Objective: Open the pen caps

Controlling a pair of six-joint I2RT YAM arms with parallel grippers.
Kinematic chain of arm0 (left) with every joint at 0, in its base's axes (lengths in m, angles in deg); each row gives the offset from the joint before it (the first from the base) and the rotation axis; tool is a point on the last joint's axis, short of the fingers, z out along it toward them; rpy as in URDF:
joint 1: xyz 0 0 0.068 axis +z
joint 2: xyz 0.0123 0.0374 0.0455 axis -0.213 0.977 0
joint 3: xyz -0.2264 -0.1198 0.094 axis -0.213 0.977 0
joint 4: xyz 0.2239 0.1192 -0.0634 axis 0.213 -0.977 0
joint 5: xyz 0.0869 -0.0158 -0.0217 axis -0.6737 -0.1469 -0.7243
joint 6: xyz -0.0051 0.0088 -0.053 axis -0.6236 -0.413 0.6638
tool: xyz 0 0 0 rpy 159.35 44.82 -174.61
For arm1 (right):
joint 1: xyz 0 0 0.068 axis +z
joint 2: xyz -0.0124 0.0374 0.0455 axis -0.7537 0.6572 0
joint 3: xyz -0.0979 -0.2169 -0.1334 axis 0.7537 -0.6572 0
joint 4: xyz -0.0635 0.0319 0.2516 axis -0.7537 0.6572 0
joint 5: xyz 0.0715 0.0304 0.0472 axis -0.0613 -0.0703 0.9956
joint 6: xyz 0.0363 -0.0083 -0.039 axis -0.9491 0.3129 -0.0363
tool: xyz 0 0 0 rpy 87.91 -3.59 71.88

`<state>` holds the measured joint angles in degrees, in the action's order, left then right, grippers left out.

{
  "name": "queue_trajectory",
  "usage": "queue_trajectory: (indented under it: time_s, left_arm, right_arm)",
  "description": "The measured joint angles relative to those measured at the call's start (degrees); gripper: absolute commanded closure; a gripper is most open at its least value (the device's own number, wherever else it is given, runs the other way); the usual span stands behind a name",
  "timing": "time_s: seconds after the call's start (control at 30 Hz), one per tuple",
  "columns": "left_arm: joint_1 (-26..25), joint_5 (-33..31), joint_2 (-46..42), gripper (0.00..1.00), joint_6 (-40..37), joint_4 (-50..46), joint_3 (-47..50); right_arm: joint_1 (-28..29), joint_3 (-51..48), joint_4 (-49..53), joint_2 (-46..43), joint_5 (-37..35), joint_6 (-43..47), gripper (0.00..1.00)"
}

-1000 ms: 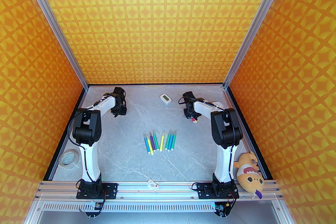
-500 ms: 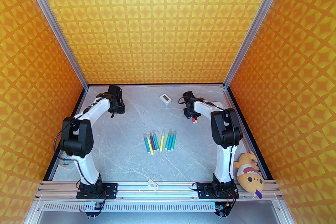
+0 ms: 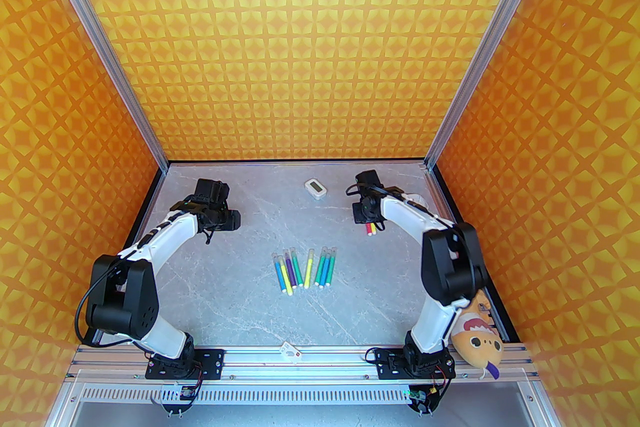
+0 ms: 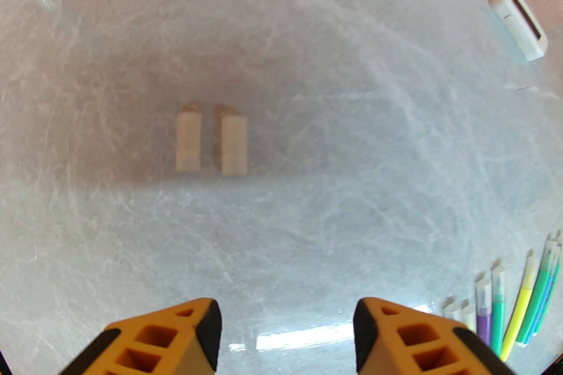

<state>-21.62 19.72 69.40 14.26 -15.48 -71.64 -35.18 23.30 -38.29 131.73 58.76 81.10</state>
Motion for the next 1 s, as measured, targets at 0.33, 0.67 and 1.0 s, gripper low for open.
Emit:
queue_trajectory:
  time_s: [0.33, 0.67, 1.0]
  left_arm:
    - [0.00, 1.14, -5.53, 0.21, 0.72, 7.65, 6.67]
    - [-0.02, 2.21, -9.46, 0.19, 1.27, 14.14, 11.15]
    - [0.00, 2.27, -9.66, 0.19, 1.27, 16.06, 12.52]
  right_arm:
    - [7.89, -12.68, -0.09, -9.49, 5.40, -7.45, 0.57]
    - [16.04, -19.67, -2.71, -14.45, 7.30, -18.69, 0.59]
    - [21.18, -21.11, -6.14, -11.67, 7.93, -25.29, 0.62]
